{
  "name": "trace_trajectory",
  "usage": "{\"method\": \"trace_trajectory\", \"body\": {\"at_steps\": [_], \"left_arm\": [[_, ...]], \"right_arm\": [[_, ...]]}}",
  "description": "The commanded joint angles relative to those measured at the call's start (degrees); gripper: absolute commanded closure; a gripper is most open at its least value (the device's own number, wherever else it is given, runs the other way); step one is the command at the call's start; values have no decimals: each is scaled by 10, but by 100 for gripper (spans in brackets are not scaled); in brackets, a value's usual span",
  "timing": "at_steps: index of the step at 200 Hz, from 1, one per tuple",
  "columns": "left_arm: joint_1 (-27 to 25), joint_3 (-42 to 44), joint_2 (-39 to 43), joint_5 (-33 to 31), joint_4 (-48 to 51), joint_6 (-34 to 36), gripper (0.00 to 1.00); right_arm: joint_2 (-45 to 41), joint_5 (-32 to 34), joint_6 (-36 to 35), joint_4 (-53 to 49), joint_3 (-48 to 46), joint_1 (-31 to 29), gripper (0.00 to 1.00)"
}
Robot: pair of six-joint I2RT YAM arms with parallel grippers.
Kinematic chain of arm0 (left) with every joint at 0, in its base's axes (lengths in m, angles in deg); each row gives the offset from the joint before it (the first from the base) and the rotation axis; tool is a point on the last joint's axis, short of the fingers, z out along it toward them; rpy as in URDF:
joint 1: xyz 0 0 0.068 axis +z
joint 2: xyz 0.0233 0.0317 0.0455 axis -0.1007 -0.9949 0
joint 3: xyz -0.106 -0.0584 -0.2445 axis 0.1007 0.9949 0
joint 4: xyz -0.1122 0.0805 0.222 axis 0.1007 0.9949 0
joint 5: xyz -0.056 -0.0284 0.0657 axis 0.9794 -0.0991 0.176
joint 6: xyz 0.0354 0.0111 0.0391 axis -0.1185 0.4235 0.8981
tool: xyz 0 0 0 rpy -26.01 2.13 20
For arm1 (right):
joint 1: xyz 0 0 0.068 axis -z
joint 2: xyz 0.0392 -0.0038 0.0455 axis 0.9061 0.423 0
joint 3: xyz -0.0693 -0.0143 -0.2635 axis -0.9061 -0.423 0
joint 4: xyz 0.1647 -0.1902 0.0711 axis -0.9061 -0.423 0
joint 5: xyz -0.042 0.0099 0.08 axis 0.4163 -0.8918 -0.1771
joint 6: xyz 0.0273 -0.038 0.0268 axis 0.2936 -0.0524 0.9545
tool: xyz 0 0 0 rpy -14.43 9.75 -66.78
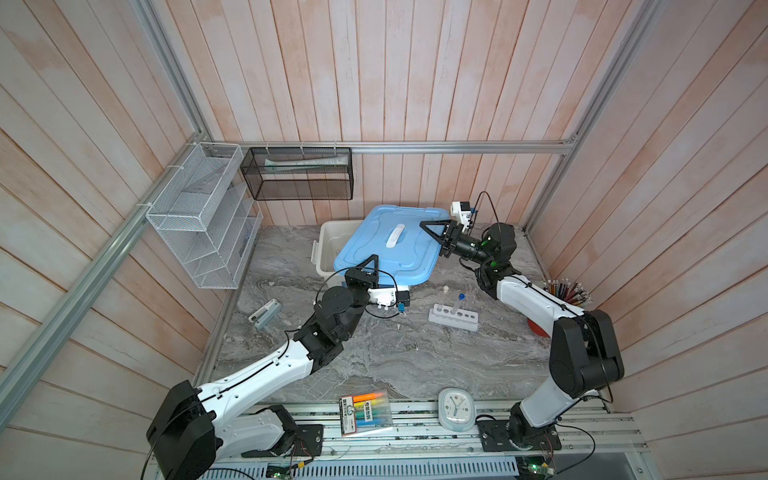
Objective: Organize the chemistry lab equipment
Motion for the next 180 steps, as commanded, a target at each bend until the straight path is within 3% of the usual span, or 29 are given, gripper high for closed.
{"method": "trace_trajectory", "body": {"at_steps": [1, 31, 58, 77, 100, 132, 151, 165, 180], "left_arm": [[-2, 14, 14, 15, -36, 17, 88], [-2, 21, 15, 17, -41, 20, 81], [-2, 25, 14, 18, -49, 25, 59], [-2, 25, 12, 12, -44, 24, 40], [-3, 34, 16, 6, -53, 16, 1], [-10, 45, 33, -4, -51, -15, 0], [-21, 45, 52, -10, -40, -74, 0], [-31, 39, 72, -10, -24, -161, 0], [-36, 25, 101, -1, 9, -300, 0]], "right_arm": [[2, 8, 22, 61, -10, -4, 53], [-4, 18, 51, 72, -22, -5, 75], [-5, 30, 71, 92, -30, -5, 88], [-3, 45, 89, 113, -36, -5, 94], [2, 64, 105, 132, -36, -6, 96], [9, 106, 107, 136, -34, -8, 98], [12, 136, 100, 131, -33, -10, 98], [15, 157, 100, 135, -33, -13, 99], [19, 179, 98, 139, -31, -16, 99]]}}
